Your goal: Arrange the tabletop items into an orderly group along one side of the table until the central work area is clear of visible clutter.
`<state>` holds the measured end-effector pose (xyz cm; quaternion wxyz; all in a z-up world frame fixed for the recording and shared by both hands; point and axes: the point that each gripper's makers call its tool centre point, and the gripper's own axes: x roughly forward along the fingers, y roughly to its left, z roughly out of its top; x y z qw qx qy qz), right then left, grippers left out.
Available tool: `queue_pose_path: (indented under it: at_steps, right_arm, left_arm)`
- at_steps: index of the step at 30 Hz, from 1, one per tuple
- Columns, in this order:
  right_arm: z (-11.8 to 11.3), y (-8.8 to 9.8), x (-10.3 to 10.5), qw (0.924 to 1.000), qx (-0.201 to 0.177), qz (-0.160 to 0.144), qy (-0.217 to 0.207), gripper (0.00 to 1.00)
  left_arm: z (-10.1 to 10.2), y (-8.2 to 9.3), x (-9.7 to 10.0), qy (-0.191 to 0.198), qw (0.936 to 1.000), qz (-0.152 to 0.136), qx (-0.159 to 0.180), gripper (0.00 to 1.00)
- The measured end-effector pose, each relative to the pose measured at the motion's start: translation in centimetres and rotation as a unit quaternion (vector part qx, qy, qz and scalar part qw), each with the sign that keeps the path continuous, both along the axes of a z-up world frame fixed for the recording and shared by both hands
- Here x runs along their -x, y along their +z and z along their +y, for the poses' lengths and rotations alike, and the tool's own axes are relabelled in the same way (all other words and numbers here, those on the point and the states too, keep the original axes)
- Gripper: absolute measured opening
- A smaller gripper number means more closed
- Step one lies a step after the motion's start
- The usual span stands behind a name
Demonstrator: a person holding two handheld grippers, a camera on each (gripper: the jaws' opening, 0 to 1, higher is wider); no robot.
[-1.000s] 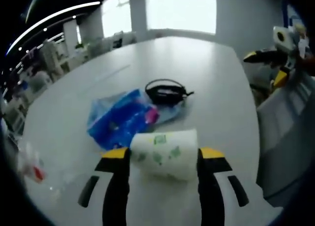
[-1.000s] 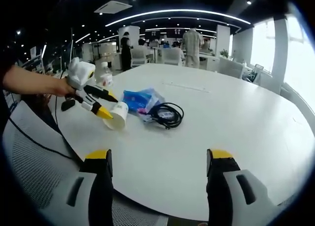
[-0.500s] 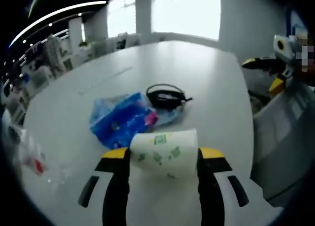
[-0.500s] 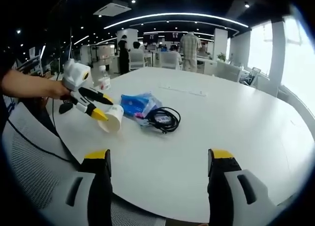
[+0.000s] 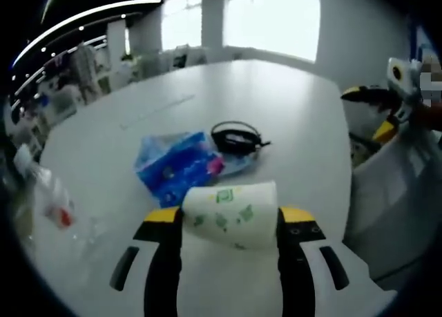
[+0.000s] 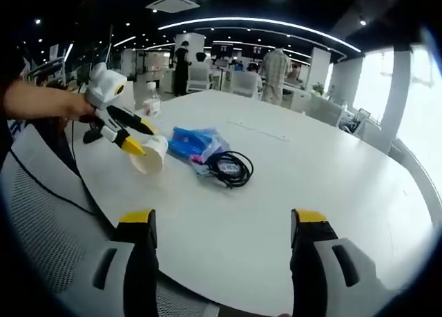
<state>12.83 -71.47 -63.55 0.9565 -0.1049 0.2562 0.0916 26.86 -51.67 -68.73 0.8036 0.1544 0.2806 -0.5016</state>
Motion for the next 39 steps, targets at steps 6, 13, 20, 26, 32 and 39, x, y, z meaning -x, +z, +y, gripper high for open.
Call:
queue_pose_path:
  at_steps: [6, 13, 20, 26, 32, 39]
  right_arm:
    - [0.5, 1.8, -0.9, 0.9999, 0.0, -0.013, 0.01, 0.79]
    - [2.0, 3.2, -2.3, 0.9992, -0.008, -0.03, 0.025, 0.77]
    - [4.1, 3.8, -2.9, 0.9981, -0.02, -0.038, 0.045, 0.75]
    - [5.5, 4.3, -3.7, 0.9968, -0.033, -0.046, 0.057, 0.72]
    - [7.0, 4.5, -4.4, 0.9956, -0.046, -0.046, 0.068, 0.64]
    - [8.8, 4.2, -5.1, 0.9941, -0.052, -0.044, 0.084, 0.57]
  left_arm:
    - [0.1, 1.3, 0.5, 0.017, 0.9997, 0.009, 0.015, 0.51]
    - [0.0, 2.6, 1.1, 0.025, 0.9991, 0.021, 0.027, 0.51]
    - [-0.2, 3.8, 1.8, 0.025, 0.9988, 0.028, 0.032, 0.51]
    - [-0.5, 4.4, 2.8, 0.011, 0.9995, 0.021, 0.022, 0.51]
    - [-0.6, 4.8, 3.3, 0.01, 0.9996, 0.017, 0.02, 0.51]
    - [-1.0, 4.9, 4.1, 0.007, 0.9996, 0.022, 0.019, 0.51]
